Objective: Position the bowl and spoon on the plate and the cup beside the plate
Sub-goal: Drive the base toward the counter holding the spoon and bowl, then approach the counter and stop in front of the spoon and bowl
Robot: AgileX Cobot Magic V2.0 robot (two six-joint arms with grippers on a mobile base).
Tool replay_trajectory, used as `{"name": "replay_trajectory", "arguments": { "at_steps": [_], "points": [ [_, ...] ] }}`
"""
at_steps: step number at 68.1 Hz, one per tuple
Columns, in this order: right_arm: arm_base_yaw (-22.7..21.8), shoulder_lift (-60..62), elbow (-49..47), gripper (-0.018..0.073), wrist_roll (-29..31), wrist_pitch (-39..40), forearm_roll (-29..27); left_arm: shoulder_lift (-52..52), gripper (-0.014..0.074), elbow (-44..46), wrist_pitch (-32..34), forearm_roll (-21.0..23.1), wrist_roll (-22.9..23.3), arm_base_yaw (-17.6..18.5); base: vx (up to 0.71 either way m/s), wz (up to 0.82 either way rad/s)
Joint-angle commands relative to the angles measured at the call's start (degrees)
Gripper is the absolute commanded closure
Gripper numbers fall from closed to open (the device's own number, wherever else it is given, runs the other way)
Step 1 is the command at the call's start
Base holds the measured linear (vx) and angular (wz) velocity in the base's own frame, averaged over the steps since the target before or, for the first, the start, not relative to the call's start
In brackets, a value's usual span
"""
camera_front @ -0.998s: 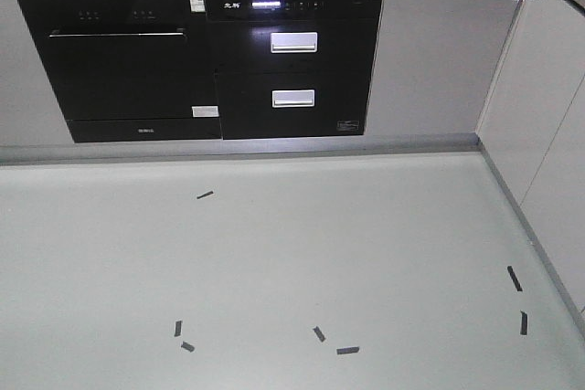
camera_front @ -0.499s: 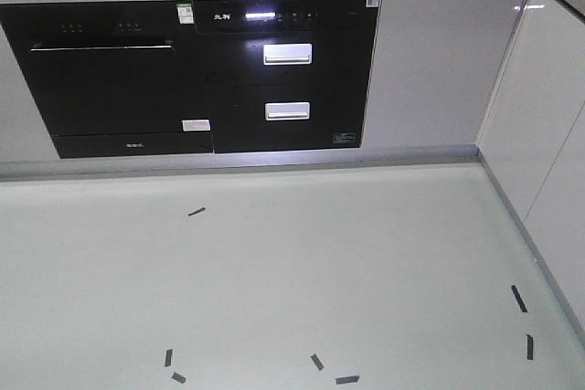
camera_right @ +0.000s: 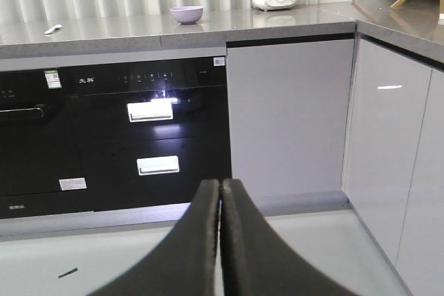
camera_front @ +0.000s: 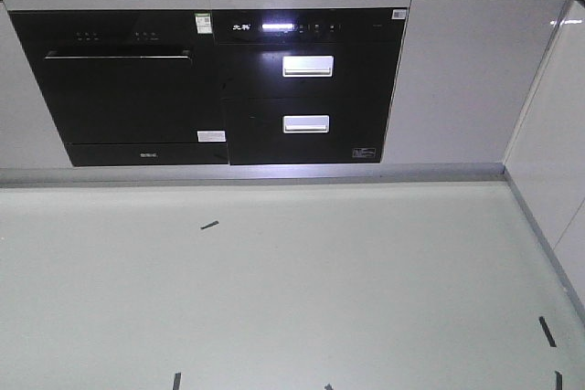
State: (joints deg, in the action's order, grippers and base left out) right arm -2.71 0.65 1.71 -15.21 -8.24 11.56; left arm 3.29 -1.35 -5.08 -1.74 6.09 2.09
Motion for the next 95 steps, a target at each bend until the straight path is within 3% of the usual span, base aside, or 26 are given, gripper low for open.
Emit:
{"name": "replay_trajectory", "arguments": {
  "at_steps": [1,95],
  "points": [
    [-0.34,0.36,0.46,0.0565,-0.05,4.41,0.59,1.01,0.0603,1.06,3.93,0.01,0.42,-0.16,0.16,0.03],
    [-0.34,0.36,0.46,0.0565,-0.05,4.41,0.59,1.01,0.0603,1.06,3.93,0.01,0.42,-0.16,0.2,0.01]
  ]
}}
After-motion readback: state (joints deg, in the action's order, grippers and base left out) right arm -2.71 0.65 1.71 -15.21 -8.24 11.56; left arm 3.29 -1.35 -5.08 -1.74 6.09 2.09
